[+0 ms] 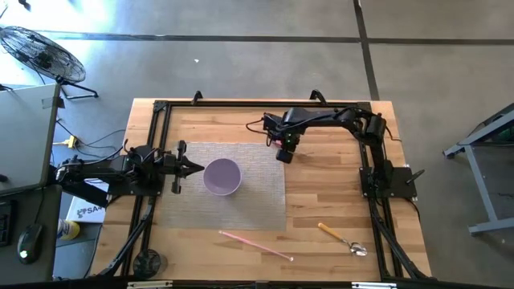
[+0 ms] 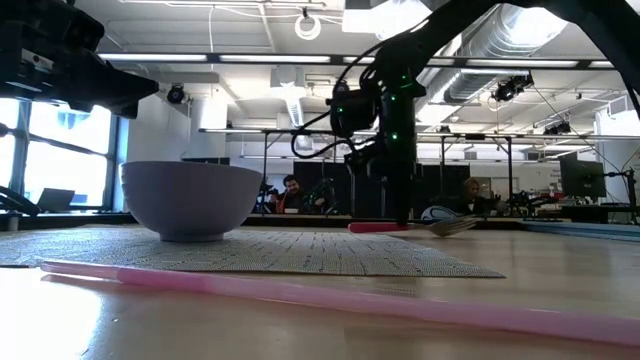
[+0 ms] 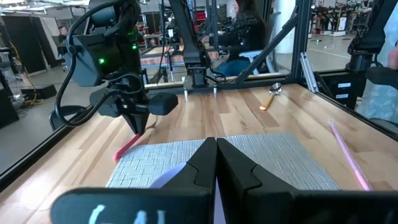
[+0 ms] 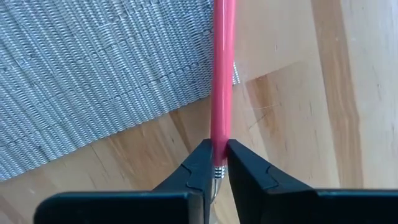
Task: Pick & Place Utensil
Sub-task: Put the pink fork into the purple bowl on the brown placemat
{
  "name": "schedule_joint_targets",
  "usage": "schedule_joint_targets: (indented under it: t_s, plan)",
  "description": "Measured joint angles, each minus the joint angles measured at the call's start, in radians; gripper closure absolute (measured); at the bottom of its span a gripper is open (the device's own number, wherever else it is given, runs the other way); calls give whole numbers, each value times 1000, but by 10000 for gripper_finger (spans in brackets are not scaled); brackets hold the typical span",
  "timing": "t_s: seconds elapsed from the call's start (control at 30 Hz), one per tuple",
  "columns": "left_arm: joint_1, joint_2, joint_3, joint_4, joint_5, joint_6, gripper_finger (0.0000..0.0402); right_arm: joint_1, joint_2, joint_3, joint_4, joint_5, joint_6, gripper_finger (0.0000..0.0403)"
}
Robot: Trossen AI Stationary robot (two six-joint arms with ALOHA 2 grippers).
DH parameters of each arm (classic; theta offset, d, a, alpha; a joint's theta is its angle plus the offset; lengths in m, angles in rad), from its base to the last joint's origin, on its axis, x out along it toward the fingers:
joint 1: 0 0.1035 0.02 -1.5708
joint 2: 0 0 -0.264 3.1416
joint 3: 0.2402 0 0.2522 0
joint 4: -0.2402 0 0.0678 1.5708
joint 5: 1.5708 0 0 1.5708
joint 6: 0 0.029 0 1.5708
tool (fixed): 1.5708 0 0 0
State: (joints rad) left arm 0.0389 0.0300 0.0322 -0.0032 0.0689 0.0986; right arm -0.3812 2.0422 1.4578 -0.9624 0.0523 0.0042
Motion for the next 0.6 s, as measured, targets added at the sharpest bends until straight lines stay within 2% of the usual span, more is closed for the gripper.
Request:
schedule_joint_targets:
  t_s: [0.6]
  plan:
    - [0,0,0,0,-1,0,400,2,1,0,14,-10,25,314]
